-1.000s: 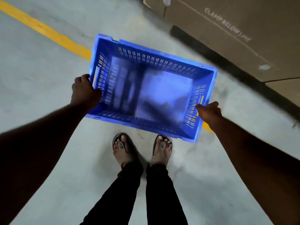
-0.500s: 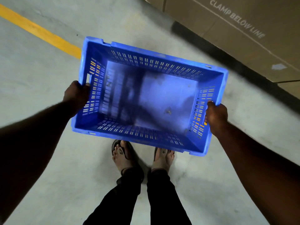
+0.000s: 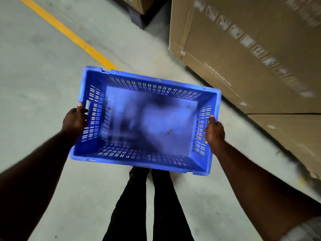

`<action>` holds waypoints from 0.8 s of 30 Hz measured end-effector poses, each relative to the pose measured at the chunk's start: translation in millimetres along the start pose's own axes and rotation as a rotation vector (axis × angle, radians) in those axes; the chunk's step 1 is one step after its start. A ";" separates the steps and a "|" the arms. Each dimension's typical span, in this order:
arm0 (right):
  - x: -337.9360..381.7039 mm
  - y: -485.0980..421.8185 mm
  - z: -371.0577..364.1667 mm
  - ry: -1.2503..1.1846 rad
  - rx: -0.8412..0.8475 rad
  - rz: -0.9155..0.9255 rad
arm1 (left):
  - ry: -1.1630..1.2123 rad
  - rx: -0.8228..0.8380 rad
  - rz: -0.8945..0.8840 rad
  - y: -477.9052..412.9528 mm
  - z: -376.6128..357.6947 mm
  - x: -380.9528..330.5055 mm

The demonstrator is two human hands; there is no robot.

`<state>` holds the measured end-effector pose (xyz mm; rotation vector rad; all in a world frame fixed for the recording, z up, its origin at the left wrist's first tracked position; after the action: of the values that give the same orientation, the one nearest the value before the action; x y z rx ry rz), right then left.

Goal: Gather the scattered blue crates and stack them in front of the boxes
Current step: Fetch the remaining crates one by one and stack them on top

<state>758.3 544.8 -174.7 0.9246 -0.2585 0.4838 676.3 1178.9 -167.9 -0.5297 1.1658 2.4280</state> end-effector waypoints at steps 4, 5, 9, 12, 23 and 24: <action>64.5 66.7 28.6 0.089 0.083 0.109 | 0.068 -0.043 -0.026 151.0 46.6 -72.3; 76.0 73.5 35.2 0.110 0.079 0.134 | 0.105 -0.059 -0.021 174.7 57.2 -75.7; 114.0 96.1 48.3 0.183 0.090 0.269 | 0.195 -0.146 0.039 249.6 97.8 -61.5; 146.1 123.9 53.0 0.265 0.132 0.329 | 0.262 -0.135 0.034 298.9 109.4 -48.5; 176.8 166.0 -1.8 0.531 0.243 0.668 | 0.411 -0.313 0.210 445.7 155.0 93.8; 175.3 186.7 -5.5 0.546 0.243 0.681 | 0.451 -0.319 0.227 457.4 154.8 115.5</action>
<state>815.6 694.1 25.4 0.8893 -0.0046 1.3937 324.4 1060.2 161.5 -1.1467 1.0462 2.8019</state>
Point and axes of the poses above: each hand's wrist, its own y-axis away from the middle knuckle, its own z-axis out of the back of the hand, x = y × z, the point moved 7 cm from there along -y, towards the middle knuckle, and after that the axes turned 1 degree about x, right-handed, at the moved point
